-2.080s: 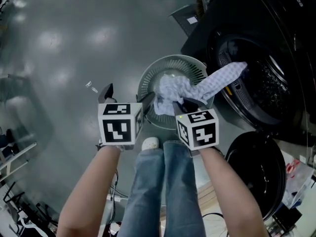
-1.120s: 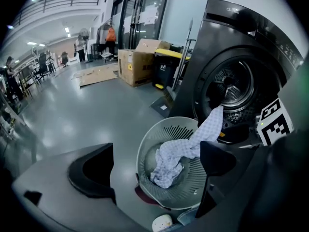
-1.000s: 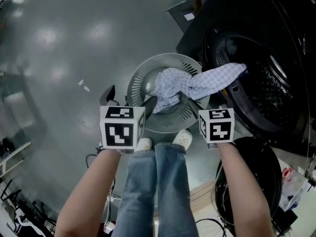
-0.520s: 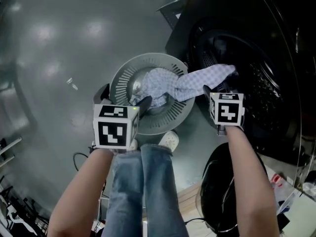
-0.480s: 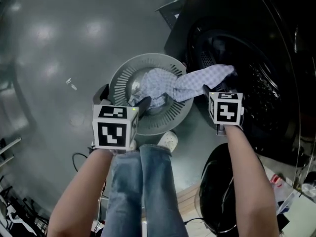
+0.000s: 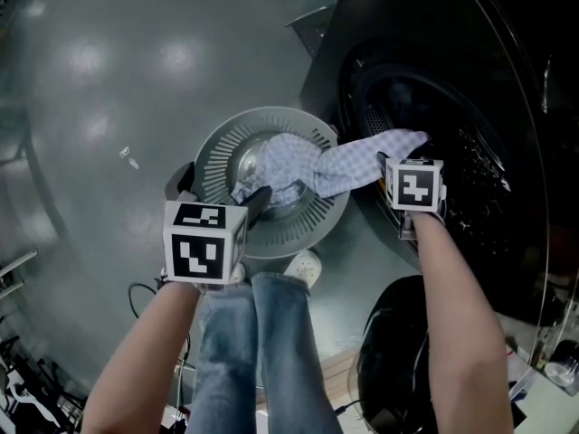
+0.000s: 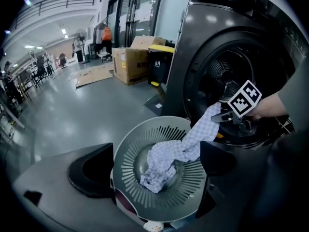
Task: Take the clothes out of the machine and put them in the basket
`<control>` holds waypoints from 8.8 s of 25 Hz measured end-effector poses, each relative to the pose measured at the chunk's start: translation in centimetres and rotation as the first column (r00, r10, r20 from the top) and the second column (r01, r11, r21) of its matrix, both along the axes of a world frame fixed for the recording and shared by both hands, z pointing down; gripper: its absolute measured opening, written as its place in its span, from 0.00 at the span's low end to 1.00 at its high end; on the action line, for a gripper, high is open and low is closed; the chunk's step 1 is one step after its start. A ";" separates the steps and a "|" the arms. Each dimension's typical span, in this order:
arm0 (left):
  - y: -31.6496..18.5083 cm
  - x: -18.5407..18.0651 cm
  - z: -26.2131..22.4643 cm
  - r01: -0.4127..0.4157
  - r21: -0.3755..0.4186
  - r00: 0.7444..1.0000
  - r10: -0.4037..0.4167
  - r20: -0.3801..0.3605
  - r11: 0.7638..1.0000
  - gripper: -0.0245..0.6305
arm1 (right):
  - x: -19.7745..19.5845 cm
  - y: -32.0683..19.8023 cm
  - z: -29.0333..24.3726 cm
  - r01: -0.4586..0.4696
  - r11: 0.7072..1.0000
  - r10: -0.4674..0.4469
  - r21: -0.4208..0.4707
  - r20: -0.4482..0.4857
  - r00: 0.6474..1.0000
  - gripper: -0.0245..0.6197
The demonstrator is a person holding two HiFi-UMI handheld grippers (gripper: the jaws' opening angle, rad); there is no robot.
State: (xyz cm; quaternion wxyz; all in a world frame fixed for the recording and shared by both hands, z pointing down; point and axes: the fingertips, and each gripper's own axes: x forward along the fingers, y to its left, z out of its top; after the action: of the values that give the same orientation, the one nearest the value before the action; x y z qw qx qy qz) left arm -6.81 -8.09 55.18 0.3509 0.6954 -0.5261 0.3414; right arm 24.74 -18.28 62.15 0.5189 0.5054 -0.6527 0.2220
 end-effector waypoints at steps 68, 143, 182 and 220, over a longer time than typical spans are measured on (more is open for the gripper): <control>2.4 -8.8 -6.0 -0.064 0.109 0.998 0.065 -0.008 0.992 0.89 | -26.8 14.3 -10.3 0.141 0.989 -0.139 0.034 0.510 0.849 0.70; -13.9 13.3 6.3 -0.162 0.235 0.981 0.182 -0.065 0.958 0.89 | 2.4 -13.9 3.2 0.120 0.981 -0.100 0.151 -0.131 0.986 0.55; -4.1 8.6 -10.1 -0.235 0.138 0.967 0.246 -0.068 0.962 0.89 | -3.4 4.7 -15.0 0.106 0.970 -0.053 0.218 -0.234 0.971 0.14; 0.2 -4.7 -13.1 0.034 0.104 0.996 -0.025 -0.082 0.994 0.89 | -25.0 14.2 -19.8 0.047 0.983 -0.133 0.176 0.517 0.845 0.13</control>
State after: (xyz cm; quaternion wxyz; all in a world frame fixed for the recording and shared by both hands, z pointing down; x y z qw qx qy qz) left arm -11.51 -7.91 42.12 0.3396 0.7182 -0.5391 0.2797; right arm -0.27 -4.09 42.39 0.2887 0.4329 -0.8083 0.2753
